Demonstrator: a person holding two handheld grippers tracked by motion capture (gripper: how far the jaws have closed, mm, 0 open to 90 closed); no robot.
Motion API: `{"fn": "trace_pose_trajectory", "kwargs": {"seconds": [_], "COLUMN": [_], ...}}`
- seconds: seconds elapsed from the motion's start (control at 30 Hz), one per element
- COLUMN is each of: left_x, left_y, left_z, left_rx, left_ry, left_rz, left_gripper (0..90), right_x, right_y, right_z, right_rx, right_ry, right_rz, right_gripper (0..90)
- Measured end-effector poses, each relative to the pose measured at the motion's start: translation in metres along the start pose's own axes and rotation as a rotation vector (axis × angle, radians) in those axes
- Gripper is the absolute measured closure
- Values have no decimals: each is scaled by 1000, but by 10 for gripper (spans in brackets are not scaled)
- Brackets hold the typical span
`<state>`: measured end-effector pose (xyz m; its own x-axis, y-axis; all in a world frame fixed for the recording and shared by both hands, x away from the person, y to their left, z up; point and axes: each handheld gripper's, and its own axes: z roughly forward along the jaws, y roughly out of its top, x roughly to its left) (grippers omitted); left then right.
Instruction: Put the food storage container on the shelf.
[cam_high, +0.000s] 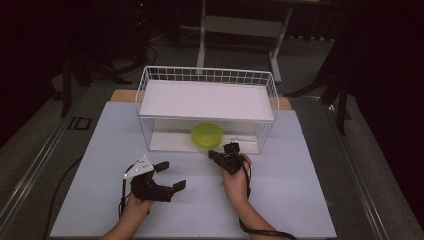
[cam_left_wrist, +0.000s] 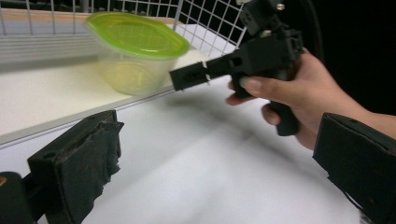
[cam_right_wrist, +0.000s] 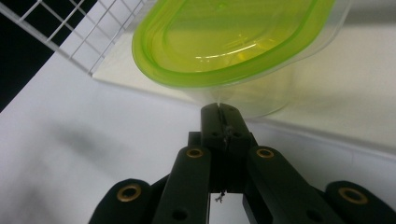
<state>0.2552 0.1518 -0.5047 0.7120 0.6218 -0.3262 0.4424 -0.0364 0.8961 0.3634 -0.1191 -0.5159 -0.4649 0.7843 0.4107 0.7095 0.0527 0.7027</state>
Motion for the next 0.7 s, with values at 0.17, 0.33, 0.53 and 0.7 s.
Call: {"fn": "trace_pose_trajectory", "kwargs": {"seconds": [0.17, 0.33, 0.53, 0.7], "left_x": [-6, -10, -9, -11], "left_y": [0, -2, 0, -2], "left_z": [2, 4, 2, 1], "left_rx": [-9, -2, -17, -18], "left_ry": [1, -11, -8, -15], "left_rz": [22, 28, 20, 38], "left_gripper": [16, 16, 16, 16], "right_x": [0, -2, -4, -9], "right_y": [7, 14, 23, 27], "right_z": [6, 13, 19, 22], "right_rx": [-8, -11, -12, -12], "right_ry": [2, 0, -10, -19], "right_rz": [14, 28, 41, 35], "right_gripper": [899, 899, 896, 884]}}
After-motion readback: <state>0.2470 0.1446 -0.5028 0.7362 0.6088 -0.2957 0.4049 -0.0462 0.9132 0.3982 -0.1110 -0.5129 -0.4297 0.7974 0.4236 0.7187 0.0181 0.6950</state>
